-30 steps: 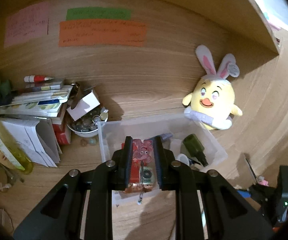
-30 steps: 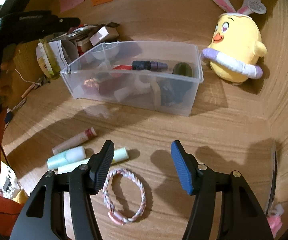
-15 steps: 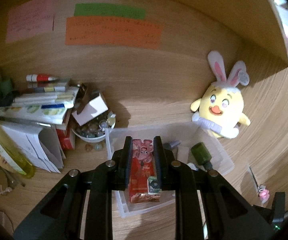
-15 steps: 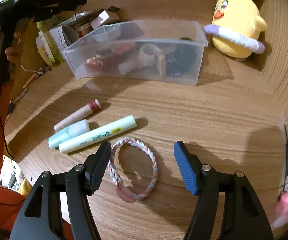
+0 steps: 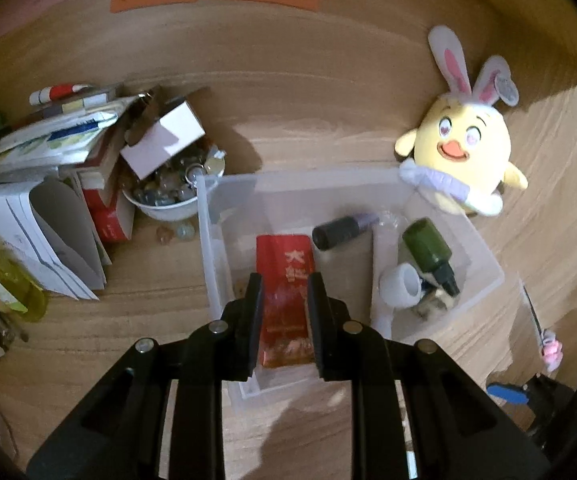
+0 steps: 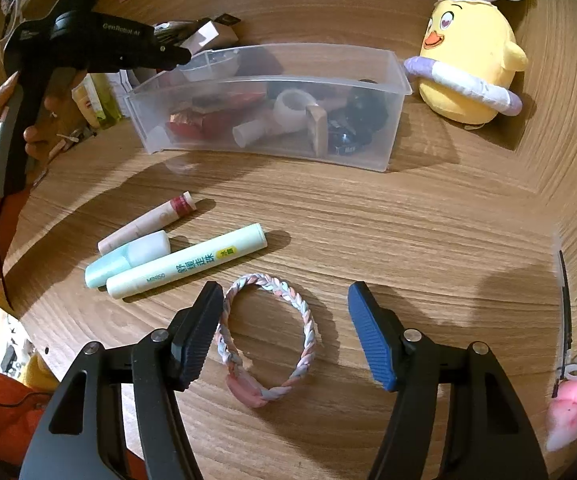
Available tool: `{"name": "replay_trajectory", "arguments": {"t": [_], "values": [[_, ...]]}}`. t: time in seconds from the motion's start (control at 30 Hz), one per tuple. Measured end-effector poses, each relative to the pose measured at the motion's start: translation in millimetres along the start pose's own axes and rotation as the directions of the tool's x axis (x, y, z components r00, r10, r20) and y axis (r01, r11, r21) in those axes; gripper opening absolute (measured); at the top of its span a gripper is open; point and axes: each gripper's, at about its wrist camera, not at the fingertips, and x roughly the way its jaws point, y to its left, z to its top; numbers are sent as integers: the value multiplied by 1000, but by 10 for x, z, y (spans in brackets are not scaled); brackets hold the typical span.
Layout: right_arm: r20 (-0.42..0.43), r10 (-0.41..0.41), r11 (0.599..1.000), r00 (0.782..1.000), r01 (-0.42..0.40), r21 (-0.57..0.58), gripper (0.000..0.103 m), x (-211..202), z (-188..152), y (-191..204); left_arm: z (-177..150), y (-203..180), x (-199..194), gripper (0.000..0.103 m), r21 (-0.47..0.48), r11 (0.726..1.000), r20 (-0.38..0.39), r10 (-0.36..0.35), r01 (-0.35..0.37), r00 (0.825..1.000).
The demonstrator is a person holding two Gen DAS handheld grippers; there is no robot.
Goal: Organize objects
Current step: 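Grasp the braided bracelet with the right tool while the left tool moves to the lip balm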
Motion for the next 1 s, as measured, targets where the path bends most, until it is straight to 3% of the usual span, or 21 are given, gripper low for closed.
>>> {"name": "replay_trajectory", "arguments": {"t": [0.07, 0.2, 0.37, 0.47, 0.7, 1.0], "values": [[2, -3, 1000, 1000, 3, -3, 52, 3, 2, 4, -34, -23, -20, 23, 6, 1000, -9, -8, 8, 1000], [8, -5, 1000, 1000, 5, 6, 41, -1, 3, -25, -127, -108, -137, 42, 26, 1000, 7, -18, 17, 1000], [14, -1, 999, 1000, 0, 34, 22, -9, 9, -88, -286, -265, -284, 50, 67, 998, 18, -22, 21, 1000], [18, 0, 999, 1000, -1, 48, 17, -8, 17, -110, -408, -351, -343, 55, 93, 995, 15, -22, 21, 1000], [31, -18, 998, 999, 16, 61, 13, -23, 14, -132, -668, -442, -288, 59, 94, 993, -53, -68, 72, 996], [42, -30, 996, 999, 26, 89, 13, -81, -4, -199, -987, -616, -28, 59, 150, 982, -181, -89, 117, 979]]}}
